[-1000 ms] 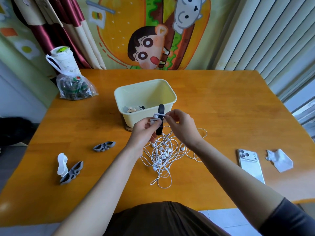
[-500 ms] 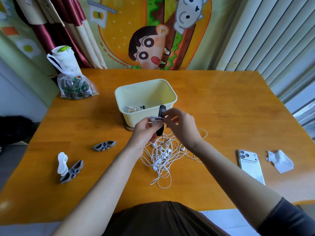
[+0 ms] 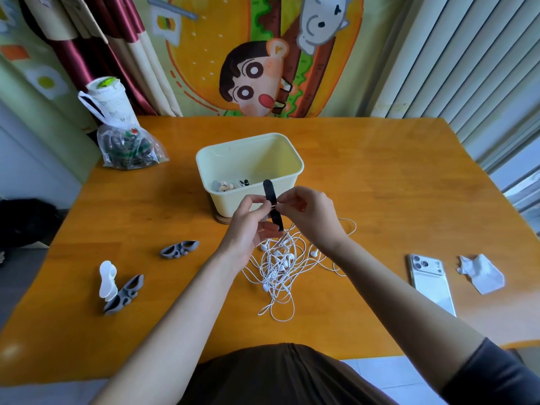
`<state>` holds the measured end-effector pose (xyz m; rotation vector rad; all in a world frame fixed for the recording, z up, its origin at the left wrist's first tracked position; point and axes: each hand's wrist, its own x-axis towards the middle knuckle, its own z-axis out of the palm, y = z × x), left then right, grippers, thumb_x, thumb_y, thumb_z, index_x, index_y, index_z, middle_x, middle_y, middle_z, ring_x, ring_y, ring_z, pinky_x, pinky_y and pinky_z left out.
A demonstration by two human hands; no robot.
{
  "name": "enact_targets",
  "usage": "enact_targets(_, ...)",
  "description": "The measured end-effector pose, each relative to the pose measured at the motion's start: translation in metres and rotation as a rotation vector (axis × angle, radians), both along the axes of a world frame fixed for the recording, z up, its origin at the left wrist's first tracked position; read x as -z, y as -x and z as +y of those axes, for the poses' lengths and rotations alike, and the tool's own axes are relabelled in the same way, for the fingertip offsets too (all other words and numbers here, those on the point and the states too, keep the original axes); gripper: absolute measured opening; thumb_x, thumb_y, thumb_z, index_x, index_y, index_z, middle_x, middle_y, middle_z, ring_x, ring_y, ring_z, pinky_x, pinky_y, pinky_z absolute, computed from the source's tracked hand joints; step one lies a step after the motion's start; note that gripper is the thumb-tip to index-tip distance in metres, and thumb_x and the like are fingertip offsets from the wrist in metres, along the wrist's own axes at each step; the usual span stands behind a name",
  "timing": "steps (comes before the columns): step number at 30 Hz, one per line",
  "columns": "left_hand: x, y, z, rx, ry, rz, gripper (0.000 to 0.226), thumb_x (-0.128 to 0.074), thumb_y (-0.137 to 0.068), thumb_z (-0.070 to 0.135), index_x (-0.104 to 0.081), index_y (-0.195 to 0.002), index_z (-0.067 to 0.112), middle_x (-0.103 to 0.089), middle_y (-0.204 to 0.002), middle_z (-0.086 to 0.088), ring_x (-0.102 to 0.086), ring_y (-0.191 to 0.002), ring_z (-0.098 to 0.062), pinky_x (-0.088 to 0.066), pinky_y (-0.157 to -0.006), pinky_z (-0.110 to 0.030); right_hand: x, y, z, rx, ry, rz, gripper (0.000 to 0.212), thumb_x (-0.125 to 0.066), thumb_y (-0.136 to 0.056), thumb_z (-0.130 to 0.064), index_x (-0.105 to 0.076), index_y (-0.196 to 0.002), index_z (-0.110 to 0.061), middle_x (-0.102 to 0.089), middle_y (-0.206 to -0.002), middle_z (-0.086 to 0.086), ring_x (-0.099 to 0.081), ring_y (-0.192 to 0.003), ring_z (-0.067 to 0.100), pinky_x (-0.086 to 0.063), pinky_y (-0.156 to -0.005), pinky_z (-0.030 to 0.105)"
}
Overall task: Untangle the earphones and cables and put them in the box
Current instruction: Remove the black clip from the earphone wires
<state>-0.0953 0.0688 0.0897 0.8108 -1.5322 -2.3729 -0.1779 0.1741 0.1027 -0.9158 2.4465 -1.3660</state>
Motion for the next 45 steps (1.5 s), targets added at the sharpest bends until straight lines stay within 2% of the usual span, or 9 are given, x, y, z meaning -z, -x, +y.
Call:
enact_targets(6,-0.002,0.001,0.0,0.0,-0.092,0.028,0.009,-0.047,-0.099,0.012,-0.052,-0.104,0.007,-0.066,-0.071,-0.004,-0.065,-0.059,-0.018,-0.059,-0.064,-0.033,0.0,0.003,0.0,0.013,0.02,-0.072,0.008,-0.072,-0.08,-0.012,-0.066,-0.086,-0.011,-0.062,-0.072,-0.009,-0.056,-0.061,-0.005,-0.042,-0.06,0.006)
enact_targets(14,0.0,0.001,0.002,-0.028,-0.117,-0.001,0.009,-0.048,-0.099,0.011,-0.05,-0.097,0.003,-0.063,-0.082,-0.013,-0.066,-0.063,-0.022,-0.058,-0.06,-0.032,0.002,0.003,-0.001,0.012,0.027,-0.13,0.008,-0.071,-0.081,-0.01,-0.065,-0.085,-0.012,-0.064,-0.074,-0.006,-0.06,-0.067,0.005,-0.047,-0.064,0.01)
enact_targets(18,0.001,0.0,0.002,-0.006,-0.072,0.002,0.01,-0.048,-0.099,0.011,-0.049,-0.092,0.004,-0.064,-0.08,-0.012,-0.066,-0.062,-0.022,-0.059,-0.064,-0.034,0.005,0.004,-0.002,0.038,0.066,-0.233,0.008,-0.069,-0.081,-0.009,-0.064,-0.085,-0.012,-0.068,-0.081,0.005,-0.068,-0.081,0.022,-0.057,-0.079,0.036)
enact_targets(22,0.002,0.001,0.001,-0.011,-0.038,0.011,0.011,-0.05,-0.098,0.012,-0.051,-0.091,0.003,-0.067,-0.081,-0.011,-0.066,-0.064,-0.021,-0.058,-0.064,-0.033,0.004,0.004,-0.003,0.086,0.147,-0.379,0.009,-0.069,-0.08,-0.007,-0.063,-0.082,-0.014,-0.067,-0.081,0.011,-0.068,-0.084,0.031,-0.056,-0.082,0.047)
enact_targets(25,0.002,0.001,0.001,-0.031,-0.04,0.014,0.012,-0.052,-0.097,0.012,-0.051,-0.089,0.003,-0.068,-0.078,-0.011,-0.067,-0.066,-0.023,-0.057,-0.064,-0.032,0.002,0.004,-0.003,0.103,0.184,-0.438,0.012,-0.069,-0.081,-0.006,-0.062,-0.08,-0.015,-0.066,-0.079,0.009,-0.067,-0.079,0.026,-0.055,-0.083,0.048)
enact_targets(30,0.002,0.001,0.001,-0.037,-0.049,0.025,0.009,-0.054,-0.095,0.008,-0.051,-0.088,0.003,-0.07,-0.083,-0.015,-0.07,-0.073,-0.025,-0.058,-0.067,-0.031,0.0,0.003,-0.002,0.096,0.173,-0.358,0.013,-0.068,-0.08,-0.006,-0.061,-0.081,-0.017,-0.069,-0.084,0.012,-0.065,-0.076,0.019,-0.055,-0.078,0.039)
enact_targets(37,0.004,-0.001,0.001,-0.005,0.029,0.029,0.006,-0.055,-0.095,0.008,-0.052,-0.093,0.003,-0.069,-0.084,-0.016,-0.069,-0.075,-0.026,-0.057,-0.069,-0.031,0.003,0.003,-0.002,0.076,0.139,-0.31,0.013,-0.065,-0.082,-0.005,-0.06,-0.082,-0.017,-0.067,-0.085,0.011,-0.065,-0.08,0.023,-0.056,-0.08,0.041)
enact_targets(43,0.008,-0.004,-0.001,-0.007,0.245,-0.003,0.016,-0.057,-0.094,0.013,-0.052,-0.083,0.002,-0.066,-0.073,-0.009,-0.071,-0.075,-0.025,-0.058,-0.075,-0.035,0.005,0.003,-0.005,0.071,0.133,-0.321,0.013,-0.063,-0.083,-0.007,-0.058,-0.082,-0.019,-0.063,-0.079,0.003,-0.062,-0.076,0.018,-0.055,-0.081,0.046)
enact_targets(45,0.009,-0.003,-0.003,-0.01,0.289,-0.026,0.017,-0.058,-0.094,0.017,-0.055,-0.084,0.003,-0.068,-0.078,-0.013,-0.072,-0.079,-0.028,-0.058,-0.08,-0.04,0.006,0.002,-0.006,0.052,0.129,-0.338,0.013,-0.062,-0.084,-0.007,-0.057,-0.084,-0.019,-0.063,-0.081,0.005,-0.061,-0.076,0.018,-0.054,-0.082,0.046)
